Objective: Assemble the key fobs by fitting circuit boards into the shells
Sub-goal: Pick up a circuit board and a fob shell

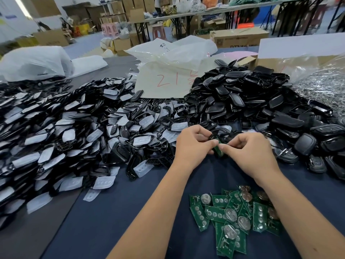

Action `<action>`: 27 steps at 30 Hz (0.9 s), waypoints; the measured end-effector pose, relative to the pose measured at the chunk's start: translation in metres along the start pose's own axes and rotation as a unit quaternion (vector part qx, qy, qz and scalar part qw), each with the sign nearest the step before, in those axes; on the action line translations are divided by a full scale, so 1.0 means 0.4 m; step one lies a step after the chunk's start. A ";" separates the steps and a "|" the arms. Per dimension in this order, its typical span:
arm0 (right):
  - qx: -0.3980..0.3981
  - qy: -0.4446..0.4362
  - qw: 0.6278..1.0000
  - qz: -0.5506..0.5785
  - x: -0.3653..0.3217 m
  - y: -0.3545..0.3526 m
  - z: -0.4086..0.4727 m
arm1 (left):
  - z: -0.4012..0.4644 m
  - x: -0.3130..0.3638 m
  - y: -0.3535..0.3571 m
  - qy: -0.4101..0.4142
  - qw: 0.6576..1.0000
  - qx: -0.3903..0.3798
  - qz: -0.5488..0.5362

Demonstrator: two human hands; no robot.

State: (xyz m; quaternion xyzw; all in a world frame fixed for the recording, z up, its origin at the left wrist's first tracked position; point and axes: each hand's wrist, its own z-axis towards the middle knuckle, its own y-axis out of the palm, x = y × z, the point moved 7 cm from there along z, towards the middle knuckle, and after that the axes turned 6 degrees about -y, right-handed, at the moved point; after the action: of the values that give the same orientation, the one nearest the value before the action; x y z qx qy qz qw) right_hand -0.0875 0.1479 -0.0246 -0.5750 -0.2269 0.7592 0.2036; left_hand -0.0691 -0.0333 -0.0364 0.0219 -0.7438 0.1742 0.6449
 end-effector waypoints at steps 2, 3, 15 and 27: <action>-0.008 0.001 0.999 -0.049 -0.006 0.006 -0.002 | -0.003 0.012 -0.003 0.032 0.998 0.015 0.055; -0.006 -0.002 0.997 -0.073 -0.011 0.008 -0.004 | -0.004 0.017 -0.004 0.048 0.995 0.023 0.081; 0.070 -0.160 0.983 -0.056 -0.157 0.031 -0.030 | -0.023 0.116 -0.147 0.180 0.962 0.200 0.052; -0.088 -0.335 0.937 -0.038 -0.515 0.355 -0.021 | -0.039 0.037 -0.570 0.014 0.843 0.403 0.357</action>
State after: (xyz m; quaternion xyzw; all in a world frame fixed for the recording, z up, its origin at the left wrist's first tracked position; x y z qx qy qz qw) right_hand -0.0337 -0.0841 0.0519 -0.2943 -0.3692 0.8766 0.0930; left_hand 0.0021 -0.2399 0.0324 0.0108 -0.5552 0.6770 0.4830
